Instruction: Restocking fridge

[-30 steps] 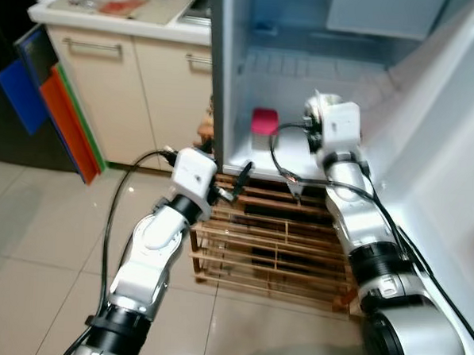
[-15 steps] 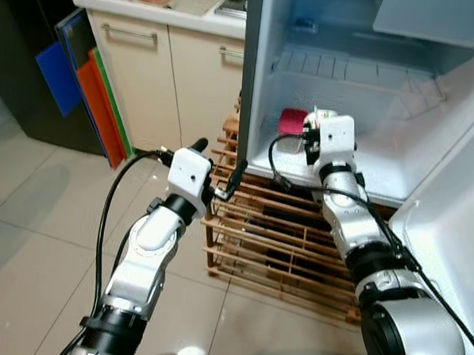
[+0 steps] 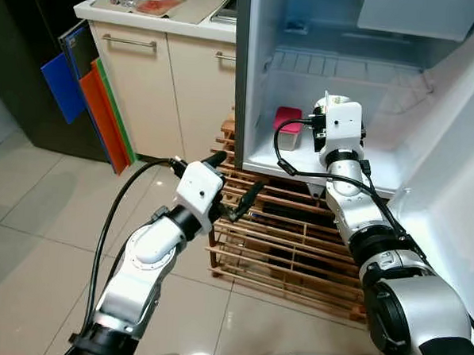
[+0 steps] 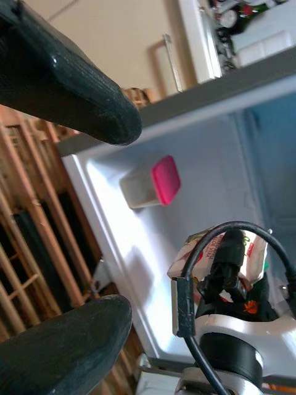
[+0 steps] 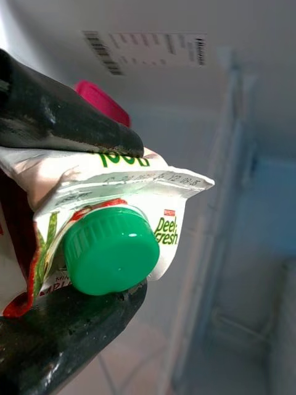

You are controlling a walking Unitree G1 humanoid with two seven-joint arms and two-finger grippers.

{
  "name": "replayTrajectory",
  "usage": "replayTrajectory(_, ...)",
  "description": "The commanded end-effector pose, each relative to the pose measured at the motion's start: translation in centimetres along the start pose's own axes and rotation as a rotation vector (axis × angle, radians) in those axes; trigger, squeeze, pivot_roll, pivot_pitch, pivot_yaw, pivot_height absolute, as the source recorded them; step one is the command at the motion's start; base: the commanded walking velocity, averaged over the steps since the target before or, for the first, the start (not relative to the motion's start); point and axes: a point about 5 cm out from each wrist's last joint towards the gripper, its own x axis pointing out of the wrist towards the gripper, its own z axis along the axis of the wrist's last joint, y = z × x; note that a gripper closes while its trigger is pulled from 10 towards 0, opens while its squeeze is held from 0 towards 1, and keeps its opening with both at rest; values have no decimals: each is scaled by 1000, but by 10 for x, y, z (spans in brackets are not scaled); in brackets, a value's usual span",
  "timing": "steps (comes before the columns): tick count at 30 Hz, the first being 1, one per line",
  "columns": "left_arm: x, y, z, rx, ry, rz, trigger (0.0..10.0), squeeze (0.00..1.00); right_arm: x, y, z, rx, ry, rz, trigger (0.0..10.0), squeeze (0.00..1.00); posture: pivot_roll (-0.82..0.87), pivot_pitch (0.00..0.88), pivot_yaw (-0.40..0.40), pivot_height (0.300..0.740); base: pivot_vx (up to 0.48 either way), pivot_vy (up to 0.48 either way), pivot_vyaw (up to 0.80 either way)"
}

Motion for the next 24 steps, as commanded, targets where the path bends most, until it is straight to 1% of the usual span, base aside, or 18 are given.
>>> replayTrajectory(1, -5, 3, 3, 3, 8, 8, 10000, 0, 4, 2, 8, 15, -23, -9, 10000, 0, 163, 92, 58, 740, 0, 0, 0)
replayTrajectory(2, -10, 3, 3, -3, 17, 13, 10000, 0, 5, 2, 9, 16, -20, -10, 10000, 0, 178, 116, 67, 740, 0, 0, 0)
replayTrajectory(3, -20, 2, 5, -7, 31, 18, 10000, 0, 4, 5, 9, 17, -24, -12, 10000, 0, 197, 135, 80, 740, 0, 0, 0)
replayTrajectory(4, -20, 2, 5, -7, 31, 18, 10000, 0, 4, 5, 9, 17, -24, -12, 10000, 0, 197, 135, 80, 740, 0, 0, 0)
replayTrajectory(5, -29, 0, 6, -21, 51, 17, 10000, 0, 4, 6, 10, 13, -29, -12, 10000, 0, 220, 159, 93, 740, 0, 0, 0)
replayTrajectory(6, -33, -1, 6, -27, 60, 13, 10000, 0, 5, 7, 11, 10, -32, -12, 10000, 0, 225, 164, 95, 740, 0, 0, 0)
replayTrajectory(7, -33, -1, 6, -27, 60, 13, 10000, 0, 5, 7, 11, 10, -32, -12, 10000, 0, 225, 164, 95, 740, 0, 0, 0)
replayTrajectory(8, -44, -7, 8, -52, 65, -17, 10000, 0, 6, 7, 14, 2, -50, -21, 10000, 0, 243, 191, 107, 740, 0, 0, 0)
replayTrajectory(9, -44, -7, 8, -52, 65, -17, 10000, 0, 6, 7, 14, 2, -50, -21, 10000, 0, 243, 191, 107, 740, 0, 0, 0)
replayTrajectory(13, -60, -10, 6, -56, 103, -19, 10000, 0, 13, 3, 26, -14, -77, -50, 10000, 0, 252, 217, 113, 740, 0, 0, 0)
replayTrajectory(17, -64, -13, 8, -74, 128, -17, 10000, 0, 17, 1, 34, -44, -100, -61, 10000, 0, 256, 236, 113, 740, 0, 0, 0)
replayTrajectory(18, -65, -16, 8, -84, 141, -17, 10000, 0, 19, -2, 36, -60, -98, -76, 10000, 0, 253, 253, 110, 740, 0, 0, 0)
replayTrajectory(20, -67, -17, 10, -87, 144, -16, 10000, 0, 20, -4, 37, -64, -97, -85, 10000, 0, 254, 259, 107, 740, 0, 0, 0)
replayTrajectory(21, -69, -19, 10, -99, 150, -13, 10000, 0, 21, -8, 37, -86, -96, -115, 10000, 0, 254, 267, 107, 740, 0, 0, 0)
replayTrajectory(24, -72, -21, 11, -107, 155, -13, 10000, 0, 22, -14, 36, -113, -92, -149, 10000, 0, 263, 284, 112, 740, 0, 0, 0)
